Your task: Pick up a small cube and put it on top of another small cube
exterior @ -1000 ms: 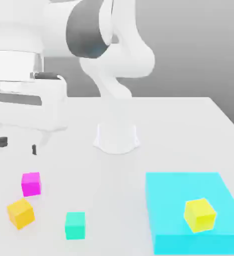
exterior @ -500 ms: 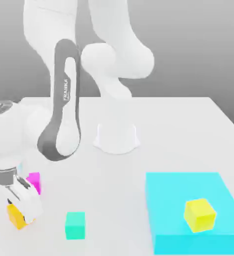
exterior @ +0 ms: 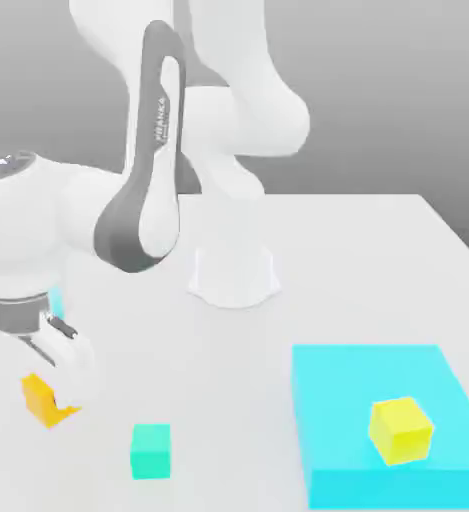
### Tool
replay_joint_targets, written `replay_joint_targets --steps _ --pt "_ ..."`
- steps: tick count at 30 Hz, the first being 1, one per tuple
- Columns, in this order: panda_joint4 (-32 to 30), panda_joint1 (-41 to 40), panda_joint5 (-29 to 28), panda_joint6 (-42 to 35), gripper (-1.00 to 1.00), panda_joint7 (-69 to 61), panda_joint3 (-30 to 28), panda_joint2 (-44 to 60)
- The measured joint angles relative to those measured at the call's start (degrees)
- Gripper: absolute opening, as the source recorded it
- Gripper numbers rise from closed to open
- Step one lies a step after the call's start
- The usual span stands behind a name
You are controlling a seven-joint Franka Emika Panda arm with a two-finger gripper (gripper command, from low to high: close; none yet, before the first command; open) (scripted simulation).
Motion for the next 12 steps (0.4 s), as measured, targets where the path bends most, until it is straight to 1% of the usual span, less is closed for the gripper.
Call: replay_joint_targets --steps 3,4,8,9,12 --pt "-1.80 5.31 -3.42 -2.05 -1.00 6.01 2.66 -4.13" --pt "-2.05 5.82 -3.75 -1.43 -1.00 6.86 2.87 -3.79" --pt "-1.88 5.48 -1.98 5.08 -1.00 6.15 3.82 2.90" --pt "-1.77 5.23 -1.42 6.73 1.00 5.76 4.21 4.67" --pt "-1.77 5.23 -1.42 6.74 1.00 5.76 4.21 4.67"
